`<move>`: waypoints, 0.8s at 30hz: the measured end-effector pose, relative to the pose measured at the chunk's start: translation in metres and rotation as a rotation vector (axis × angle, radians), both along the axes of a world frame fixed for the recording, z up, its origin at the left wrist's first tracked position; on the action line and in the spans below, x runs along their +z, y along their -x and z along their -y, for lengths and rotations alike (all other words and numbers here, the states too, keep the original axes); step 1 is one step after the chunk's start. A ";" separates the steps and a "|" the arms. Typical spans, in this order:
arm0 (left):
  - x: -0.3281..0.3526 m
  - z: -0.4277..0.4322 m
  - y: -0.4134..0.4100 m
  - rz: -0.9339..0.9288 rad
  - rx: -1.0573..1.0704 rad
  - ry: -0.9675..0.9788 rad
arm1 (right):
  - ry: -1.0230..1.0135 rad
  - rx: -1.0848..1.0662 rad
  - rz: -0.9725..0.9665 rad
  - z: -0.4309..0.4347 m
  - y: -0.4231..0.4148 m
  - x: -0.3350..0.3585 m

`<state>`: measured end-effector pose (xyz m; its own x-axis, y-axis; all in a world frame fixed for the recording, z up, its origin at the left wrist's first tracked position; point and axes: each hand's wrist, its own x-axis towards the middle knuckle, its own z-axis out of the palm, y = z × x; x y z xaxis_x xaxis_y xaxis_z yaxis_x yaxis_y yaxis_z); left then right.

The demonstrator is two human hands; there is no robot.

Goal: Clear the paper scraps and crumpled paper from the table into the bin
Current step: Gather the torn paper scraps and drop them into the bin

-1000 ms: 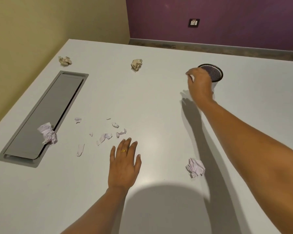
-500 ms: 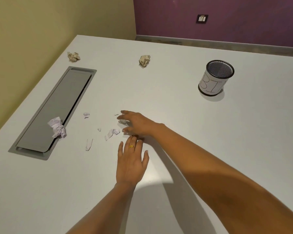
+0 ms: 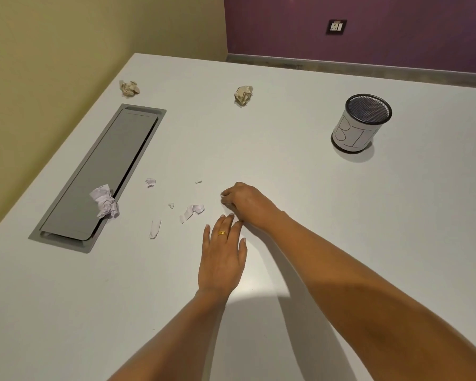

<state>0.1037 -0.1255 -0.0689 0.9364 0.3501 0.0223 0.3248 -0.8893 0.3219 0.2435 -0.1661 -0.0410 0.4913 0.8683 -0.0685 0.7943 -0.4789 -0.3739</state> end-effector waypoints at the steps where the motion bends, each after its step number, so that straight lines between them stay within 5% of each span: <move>1: 0.000 0.000 -0.001 0.006 0.009 0.022 | -0.015 -0.017 0.002 0.003 0.001 0.000; 5: 0.006 -0.004 -0.004 0.129 0.111 0.150 | -0.014 -0.129 -0.050 0.013 0.004 -0.004; 8: 0.012 -0.018 -0.007 0.231 0.134 0.074 | -0.079 -0.179 -0.040 0.019 0.007 -0.007; 15: 0.024 -0.070 -0.021 -0.085 0.394 0.081 | -0.047 -0.203 -0.051 0.023 0.007 -0.011; 19: 0.026 -0.077 -0.024 -0.262 0.291 0.001 | -0.037 -0.208 -0.063 0.023 0.007 -0.010; 24: 0.029 -0.074 -0.025 -0.193 0.133 -0.086 | -0.017 -0.214 -0.066 0.030 0.010 -0.006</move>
